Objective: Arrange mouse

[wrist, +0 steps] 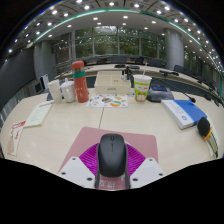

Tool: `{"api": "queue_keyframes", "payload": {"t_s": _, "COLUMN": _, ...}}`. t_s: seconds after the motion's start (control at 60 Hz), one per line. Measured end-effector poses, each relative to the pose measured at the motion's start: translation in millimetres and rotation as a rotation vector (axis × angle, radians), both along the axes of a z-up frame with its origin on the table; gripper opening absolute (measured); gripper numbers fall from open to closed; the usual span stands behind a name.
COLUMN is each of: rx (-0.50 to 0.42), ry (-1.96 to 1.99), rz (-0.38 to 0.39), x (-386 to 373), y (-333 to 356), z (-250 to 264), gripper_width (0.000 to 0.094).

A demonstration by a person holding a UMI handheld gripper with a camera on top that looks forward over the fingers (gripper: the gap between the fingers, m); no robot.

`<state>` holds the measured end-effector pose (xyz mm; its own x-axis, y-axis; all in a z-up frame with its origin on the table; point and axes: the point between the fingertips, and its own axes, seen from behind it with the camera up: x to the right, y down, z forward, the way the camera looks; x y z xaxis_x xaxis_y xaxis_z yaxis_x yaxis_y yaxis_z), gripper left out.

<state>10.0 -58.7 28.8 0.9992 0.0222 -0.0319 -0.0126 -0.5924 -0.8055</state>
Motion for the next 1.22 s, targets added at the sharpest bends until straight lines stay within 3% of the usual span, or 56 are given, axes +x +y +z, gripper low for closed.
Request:
{"api": "queue_keyframes", "payload": {"t_s": 0.2, "rx": -0.066, "ry": 0.011, "rz": -0.017, "x": -0.8, "y": -4.2, "z": -37.0, "gripper_width": 0.0515}}
{"api": "queue_keyframes", "payload": {"t_s": 0.233, "rx": -0.07, "ry": 0.007, "rz": -0.02, "x": 1.2, "y": -7.6, "z": -33.1, "gripper_width": 0.0583}}
{"api": "queue_keyframes", "payload": {"t_s": 0.317, "rx": -0.054, "ry": -0.022, "rz": -0.023, "x": 6.2, "y": -19.8, "z": -9.2, "gripper_width": 0.0871}}
{"api": "queue_keyframes", "payload": {"t_s": 0.483, "rx": 0.016, "ry": -0.068, "rz": -0.037, "x": 2.6, "y": -70.4, "z": 67.0, "gripper_width": 0.0855}}
{"api": "queue_keyframes", "payload": {"t_s": 0.7, "rx": 0.018, "ry": -0.008, "rz": -0.072, "x": -15.0, "y": -176.8, "z": 133.7, "gripper_width": 0.0853}}
{"api": "queue_keyframes", "payload": {"t_s": 0.967, "rx": 0.03, "ry": -0.021, "rz": -0.046, "x": -22.9, "y": -293.5, "z": 167.7, "gripper_width": 0.0855}}
{"api": "queue_keyframes", "payload": {"t_s": 1.217, "rx": 0.056, "ry": -0.04, "rz": -0.033, "x": -20.2, "y": -340.5, "z": 187.8, "gripper_width": 0.0857}}
